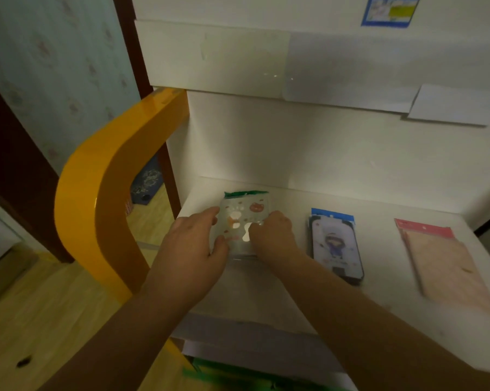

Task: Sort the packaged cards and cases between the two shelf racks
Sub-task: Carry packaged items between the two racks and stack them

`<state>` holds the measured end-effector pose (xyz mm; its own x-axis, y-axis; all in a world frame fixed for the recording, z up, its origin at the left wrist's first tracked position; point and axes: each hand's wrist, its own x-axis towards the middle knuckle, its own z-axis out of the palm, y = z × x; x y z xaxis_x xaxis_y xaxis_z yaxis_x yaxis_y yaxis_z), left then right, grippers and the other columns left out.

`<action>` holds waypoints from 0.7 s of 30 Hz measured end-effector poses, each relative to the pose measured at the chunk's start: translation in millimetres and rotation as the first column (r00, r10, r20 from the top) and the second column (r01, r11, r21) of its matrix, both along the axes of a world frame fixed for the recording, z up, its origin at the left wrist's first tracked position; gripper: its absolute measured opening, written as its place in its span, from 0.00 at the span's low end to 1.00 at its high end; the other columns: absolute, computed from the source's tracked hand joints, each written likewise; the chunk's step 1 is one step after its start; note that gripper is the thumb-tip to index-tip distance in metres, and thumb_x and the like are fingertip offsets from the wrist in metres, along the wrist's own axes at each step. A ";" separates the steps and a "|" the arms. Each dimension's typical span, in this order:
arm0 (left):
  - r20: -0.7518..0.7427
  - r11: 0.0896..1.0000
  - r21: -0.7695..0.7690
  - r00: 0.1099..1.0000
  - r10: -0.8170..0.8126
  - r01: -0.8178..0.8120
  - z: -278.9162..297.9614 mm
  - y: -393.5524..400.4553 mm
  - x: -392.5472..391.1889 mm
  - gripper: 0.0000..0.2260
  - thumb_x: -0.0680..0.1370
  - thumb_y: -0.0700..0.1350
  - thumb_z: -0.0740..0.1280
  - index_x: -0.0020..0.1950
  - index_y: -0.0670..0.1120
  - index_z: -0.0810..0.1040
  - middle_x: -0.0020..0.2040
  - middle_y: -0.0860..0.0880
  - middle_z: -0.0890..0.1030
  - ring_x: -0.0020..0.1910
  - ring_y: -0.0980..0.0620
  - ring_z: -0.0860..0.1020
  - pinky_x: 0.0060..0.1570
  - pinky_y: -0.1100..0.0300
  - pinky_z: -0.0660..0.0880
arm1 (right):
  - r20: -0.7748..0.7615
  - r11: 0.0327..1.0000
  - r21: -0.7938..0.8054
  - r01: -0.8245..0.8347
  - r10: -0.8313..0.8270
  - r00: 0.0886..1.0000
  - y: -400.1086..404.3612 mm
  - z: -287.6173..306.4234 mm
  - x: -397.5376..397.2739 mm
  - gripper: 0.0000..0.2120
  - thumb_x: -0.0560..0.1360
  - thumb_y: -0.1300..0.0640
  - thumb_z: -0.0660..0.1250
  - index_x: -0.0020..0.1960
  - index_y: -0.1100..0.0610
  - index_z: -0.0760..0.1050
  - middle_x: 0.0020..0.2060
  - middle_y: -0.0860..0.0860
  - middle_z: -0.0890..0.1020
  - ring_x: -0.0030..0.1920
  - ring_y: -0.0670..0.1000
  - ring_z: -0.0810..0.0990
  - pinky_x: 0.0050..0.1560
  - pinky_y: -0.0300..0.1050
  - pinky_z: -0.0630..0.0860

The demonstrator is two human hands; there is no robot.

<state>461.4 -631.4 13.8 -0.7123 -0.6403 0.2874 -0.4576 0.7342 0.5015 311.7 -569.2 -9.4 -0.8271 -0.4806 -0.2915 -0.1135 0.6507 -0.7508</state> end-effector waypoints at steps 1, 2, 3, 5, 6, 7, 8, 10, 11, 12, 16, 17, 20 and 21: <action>0.000 1.000 0.003 1.000 0.003 -0.003 -0.2 0.0 -0.4 0.24 0.78 0.49 0.63 0.74 0.51 0.66 0.64 0.53 0.77 0.63 0.54 0.70 0.57 0.59 0.69 | -0.005 0.998 0.055 -0.019 0.019 1.000 -0.9 0.2 1.3 0.22 0.77 0.56 0.63 0.69 0.62 0.65 0.64 0.58 0.69 0.59 0.58 0.74 0.62 0.53 0.74; 0.000 1.000 0.004 1.000 0.005 -0.005 -0.3 0.0 -0.6 0.24 0.79 0.50 0.63 0.74 0.51 0.65 0.65 0.54 0.77 0.64 0.54 0.70 0.58 0.59 0.69 | -0.004 0.994 0.104 -0.030 0.031 1.000 -2.2 0.5 2.3 0.23 0.78 0.55 0.63 0.70 0.62 0.64 0.66 0.59 0.67 0.62 0.59 0.72 0.65 0.54 0.72; -0.001 1.000 0.004 1.000 0.004 -0.004 -0.2 0.0 -0.8 0.24 0.79 0.50 0.63 0.74 0.51 0.66 0.65 0.54 0.76 0.64 0.54 0.70 0.58 0.59 0.68 | 0.005 0.989 0.144 -0.034 0.033 0.999 -3.5 1.3 3.4 0.25 0.78 0.54 0.64 0.71 0.61 0.62 0.67 0.59 0.65 0.64 0.59 0.71 0.67 0.54 0.71; -0.005 1.000 0.000 1.000 -0.003 0.003 0.2 0.2 -0.2 0.23 0.78 0.49 0.64 0.74 0.51 0.66 0.65 0.54 0.76 0.64 0.54 0.70 0.59 0.59 0.68 | 0.027 0.981 0.190 -0.030 0.025 0.999 -7.0 3.3 6.0 0.29 0.77 0.53 0.65 0.74 0.60 0.59 0.70 0.59 0.62 0.67 0.60 0.67 0.69 0.54 0.68; -0.006 1.000 0.001 1.000 -0.007 0.007 1.0 0.5 0.5 0.23 0.78 0.49 0.64 0.73 0.52 0.67 0.65 0.54 0.76 0.65 0.54 0.70 0.60 0.59 0.68 | 0.034 0.979 0.202 -0.024 0.018 0.999 -8.2 5.1 7.1 0.31 0.77 0.52 0.65 0.75 0.59 0.58 0.71 0.58 0.61 0.67 0.60 0.66 0.70 0.54 0.67; -0.007 1.000 0.003 1.000 -0.011 0.012 1.9 0.8 1.2 0.22 0.78 0.49 0.64 0.73 0.52 0.68 0.66 0.53 0.76 0.65 0.53 0.70 0.61 0.58 0.68 | 0.034 0.977 0.212 -0.019 0.012 0.999 -7.9 6.2 7.8 0.32 0.77 0.51 0.65 0.76 0.58 0.57 0.71 0.58 0.60 0.68 0.60 0.65 0.71 0.55 0.66; -0.005 1.000 0.004 1.000 -0.018 0.018 2.9 1.2 1.6 0.22 0.78 0.49 0.64 0.73 0.52 0.68 0.66 0.53 0.76 0.65 0.53 0.69 0.62 0.58 0.68 | 0.021 0.975 0.221 -0.015 0.010 1.000 -7.0 7.3 8.0 0.33 0.76 0.51 0.65 0.76 0.57 0.56 0.71 0.58 0.60 0.68 0.60 0.64 0.71 0.56 0.66; -0.001 1.000 -0.004 1.000 -0.031 0.031 4.7 2.2 1.3 0.21 0.79 0.49 0.63 0.72 0.51 0.69 0.67 0.53 0.75 0.66 0.53 0.69 0.64 0.57 0.67 | -0.018 0.975 0.221 -0.014 0.018 1.000 0.2 10.4 8.5 0.34 0.76 0.50 0.66 0.77 0.56 0.55 0.71 0.57 0.60 0.69 0.59 0.64 0.70 0.56 0.66; 0.000 0.999 -0.012 0.999 -0.038 0.038 5.3 2.9 0.1 0.21 0.79 0.49 0.63 0.72 0.51 0.69 0.67 0.53 0.75 0.66 0.53 0.69 0.64 0.59 0.66 | -0.029 0.980 0.197 -0.025 0.031 0.999 6.0 12.5 9.0 0.34 0.75 0.50 0.66 0.77 0.55 0.55 0.71 0.56 0.61 0.68 0.59 0.64 0.70 0.55 0.66; -0.004 0.999 -0.021 0.999 -0.047 0.047 6.4 3.8 -1.6 0.21 0.78 0.49 0.63 0.72 0.51 0.69 0.67 0.53 0.75 0.66 0.53 0.69 0.63 0.61 0.65 | -0.038 0.986 0.158 -0.052 0.059 0.998 13.1 15.4 10.1 0.34 0.75 0.50 0.66 0.77 0.54 0.54 0.70 0.55 0.61 0.67 0.57 0.65 0.69 0.53 0.67; -0.043 0.996 -0.022 0.995 -0.086 0.085 15.1 10.2 -12.8 0.20 0.78 0.48 0.65 0.70 0.50 0.72 0.66 0.52 0.76 0.65 0.53 0.70 0.61 0.64 0.63 | -0.240 0.961 0.125 -0.246 0.270 0.932 53.6 35.7 16.3 0.30 0.77 0.48 0.65 0.75 0.50 0.58 0.67 0.52 0.66 0.61 0.51 0.65 0.64 0.48 0.66; -0.057 0.995 -0.020 0.993 -0.104 0.103 18.0 12.2 -16.9 0.19 0.78 0.47 0.65 0.69 0.49 0.73 0.66 0.51 0.76 0.64 0.52 0.71 0.62 0.62 0.65 | -0.310 0.946 0.168 -0.278 0.319 0.896 65.6 41.2 16.7 0.30 0.78 0.47 0.64 0.75 0.51 0.58 0.68 0.52 0.66 0.64 0.52 0.65 0.65 0.47 0.64; -0.080 0.984 -0.056 0.981 -0.174 0.170 26.7 21.4 -31.2 0.19 0.77 0.47 0.64 0.68 0.47 0.74 0.63 0.48 0.78 0.61 0.50 0.73 0.60 0.62 0.65 | -0.407 0.936 0.228 -0.269 0.343 0.847 101.5 52.5 12.8 0.32 0.77 0.43 0.65 0.77 0.48 0.57 0.74 0.48 0.63 0.73 0.50 0.60 0.72 0.47 0.60; -0.085 0.978 -0.070 0.975 -0.204 0.198 28.7 25.2 -36.5 0.19 0.77 0.48 0.63 0.67 0.46 0.75 0.62 0.48 0.79 0.61 0.50 0.74 0.59 0.62 0.64 | -0.387 0.948 0.202 -0.247 0.309 0.869 112.7 55.9 9.9 0.32 0.77 0.43 0.66 0.77 0.48 0.58 0.73 0.47 0.63 0.73 0.50 0.60 0.72 0.47 0.60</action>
<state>424.9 -606.2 42.5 -0.7937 -0.4660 0.3910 -0.2520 0.8369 0.4859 321.6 -456.6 46.5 -0.7251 -0.6875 -0.0393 -0.5814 0.6418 -0.5000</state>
